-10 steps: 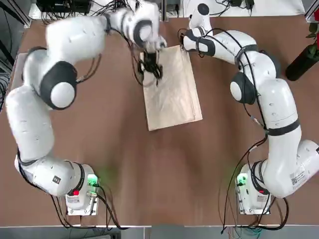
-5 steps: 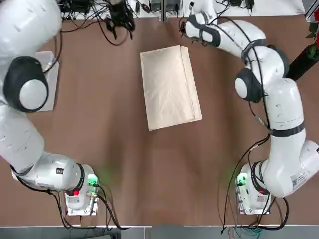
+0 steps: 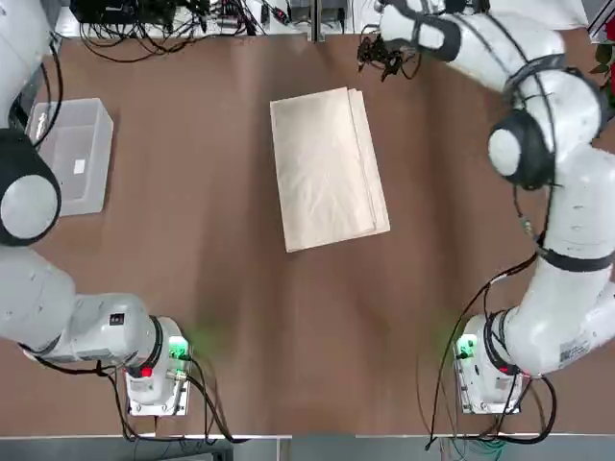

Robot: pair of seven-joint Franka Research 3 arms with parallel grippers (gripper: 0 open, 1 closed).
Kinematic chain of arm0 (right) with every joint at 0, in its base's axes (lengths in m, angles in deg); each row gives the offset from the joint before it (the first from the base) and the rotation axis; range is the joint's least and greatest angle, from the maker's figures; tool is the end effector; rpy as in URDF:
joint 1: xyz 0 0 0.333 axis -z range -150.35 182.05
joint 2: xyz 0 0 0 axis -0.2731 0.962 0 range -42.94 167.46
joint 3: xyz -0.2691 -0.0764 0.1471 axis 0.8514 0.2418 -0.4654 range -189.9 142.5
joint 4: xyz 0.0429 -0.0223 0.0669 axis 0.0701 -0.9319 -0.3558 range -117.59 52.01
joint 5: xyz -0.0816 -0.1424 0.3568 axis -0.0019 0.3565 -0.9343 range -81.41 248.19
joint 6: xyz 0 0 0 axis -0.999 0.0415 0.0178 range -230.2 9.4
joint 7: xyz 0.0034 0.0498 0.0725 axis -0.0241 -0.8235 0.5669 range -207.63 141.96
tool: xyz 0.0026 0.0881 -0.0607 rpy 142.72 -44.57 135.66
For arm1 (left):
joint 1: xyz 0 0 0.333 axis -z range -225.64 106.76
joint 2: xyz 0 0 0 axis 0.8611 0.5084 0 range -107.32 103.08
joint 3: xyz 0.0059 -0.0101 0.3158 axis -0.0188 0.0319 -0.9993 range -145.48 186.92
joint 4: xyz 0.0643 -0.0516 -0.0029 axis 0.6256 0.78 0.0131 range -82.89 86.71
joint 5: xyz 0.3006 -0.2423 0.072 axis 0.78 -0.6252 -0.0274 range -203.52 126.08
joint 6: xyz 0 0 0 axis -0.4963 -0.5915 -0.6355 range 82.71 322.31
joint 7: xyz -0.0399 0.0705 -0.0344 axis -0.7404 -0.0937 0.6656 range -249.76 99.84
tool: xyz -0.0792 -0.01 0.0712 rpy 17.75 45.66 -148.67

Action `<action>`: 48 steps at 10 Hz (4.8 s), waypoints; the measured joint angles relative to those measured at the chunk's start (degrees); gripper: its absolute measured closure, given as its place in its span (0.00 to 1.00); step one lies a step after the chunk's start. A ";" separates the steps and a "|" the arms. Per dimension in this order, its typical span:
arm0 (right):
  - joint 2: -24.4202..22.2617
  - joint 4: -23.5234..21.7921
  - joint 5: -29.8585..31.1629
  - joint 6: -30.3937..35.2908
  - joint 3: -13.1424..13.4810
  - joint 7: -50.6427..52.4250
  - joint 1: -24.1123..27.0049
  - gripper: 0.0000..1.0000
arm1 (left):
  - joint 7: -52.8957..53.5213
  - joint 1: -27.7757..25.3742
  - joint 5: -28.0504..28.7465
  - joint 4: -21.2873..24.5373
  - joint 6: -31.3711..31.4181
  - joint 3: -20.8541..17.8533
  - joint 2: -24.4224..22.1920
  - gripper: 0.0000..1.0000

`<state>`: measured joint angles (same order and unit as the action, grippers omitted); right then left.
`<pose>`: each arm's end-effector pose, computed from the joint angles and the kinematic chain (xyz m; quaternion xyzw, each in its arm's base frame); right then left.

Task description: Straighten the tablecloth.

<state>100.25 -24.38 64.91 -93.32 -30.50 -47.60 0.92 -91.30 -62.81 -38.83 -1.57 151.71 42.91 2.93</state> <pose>0.6827 0.2643 0.3126 -0.9830 0.0455 -0.0039 0.1779 0.5579 -0.1801 0.6008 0.9995 -0.0206 0.0072 0.0207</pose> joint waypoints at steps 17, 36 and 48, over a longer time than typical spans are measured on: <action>2.74 -25.46 -18.53 -20.89 -23.75 36.07 22.22 0.06 | 18.24 3.44 -2.60 0.61 -3.34 -19.90 -4.86 0.00; 6.10 -24.29 -25.22 -28.84 -23.74 36.67 14.82 0.51 | 18.19 3.29 -2.60 -1.98 -2.57 -20.06 -1.04 0.00; 0.05 -28.55 -25.20 -18.08 -23.33 45.64 29.20 0.96 | 18.20 3.24 -2.60 -2.10 -2.57 -20.16 -1.04 0.00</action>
<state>100.31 -52.93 39.71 -111.40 -53.83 -1.95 30.12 -73.11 -59.57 -41.43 -3.67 149.13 22.76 1.89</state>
